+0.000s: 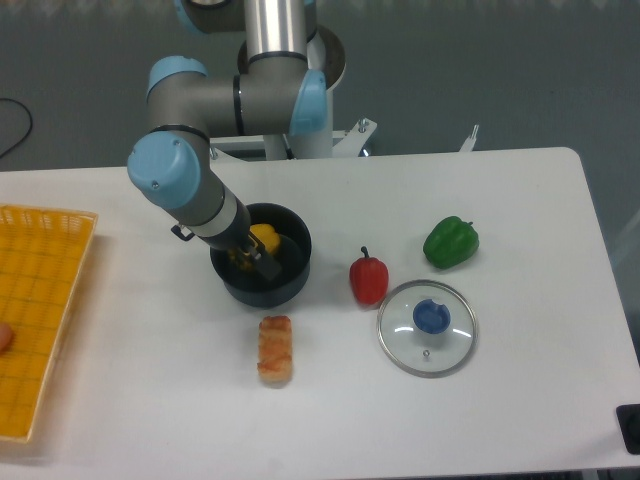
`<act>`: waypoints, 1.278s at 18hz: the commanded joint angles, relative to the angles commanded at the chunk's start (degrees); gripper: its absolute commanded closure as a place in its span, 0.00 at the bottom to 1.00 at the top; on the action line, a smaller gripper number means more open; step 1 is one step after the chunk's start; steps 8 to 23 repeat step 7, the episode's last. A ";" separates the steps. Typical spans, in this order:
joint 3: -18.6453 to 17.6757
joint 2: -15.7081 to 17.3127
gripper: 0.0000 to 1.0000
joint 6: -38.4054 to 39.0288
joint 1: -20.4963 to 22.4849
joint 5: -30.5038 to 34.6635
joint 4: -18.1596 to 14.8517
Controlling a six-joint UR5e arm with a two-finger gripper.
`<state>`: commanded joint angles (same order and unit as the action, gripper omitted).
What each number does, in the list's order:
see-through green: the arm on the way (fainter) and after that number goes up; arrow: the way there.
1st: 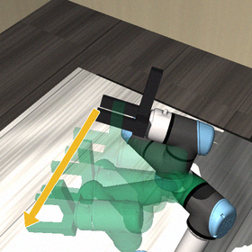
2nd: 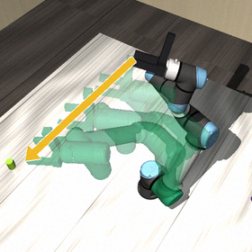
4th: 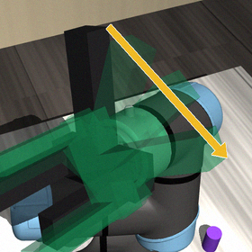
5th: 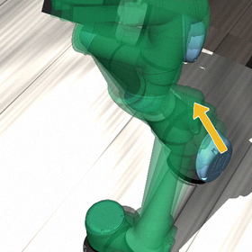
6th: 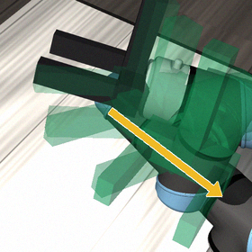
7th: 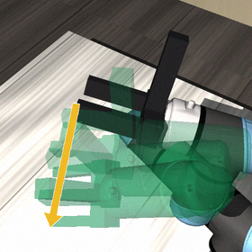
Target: Place the yellow pepper in the pot
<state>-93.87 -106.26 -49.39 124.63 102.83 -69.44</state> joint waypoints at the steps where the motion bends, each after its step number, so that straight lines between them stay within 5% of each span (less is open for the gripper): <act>1: 0.44 0.09 0.00 -0.44 1.22 -0.17 0.18; 23: 1.14 0.35 0.00 -0.97 4.04 -0.88 1.58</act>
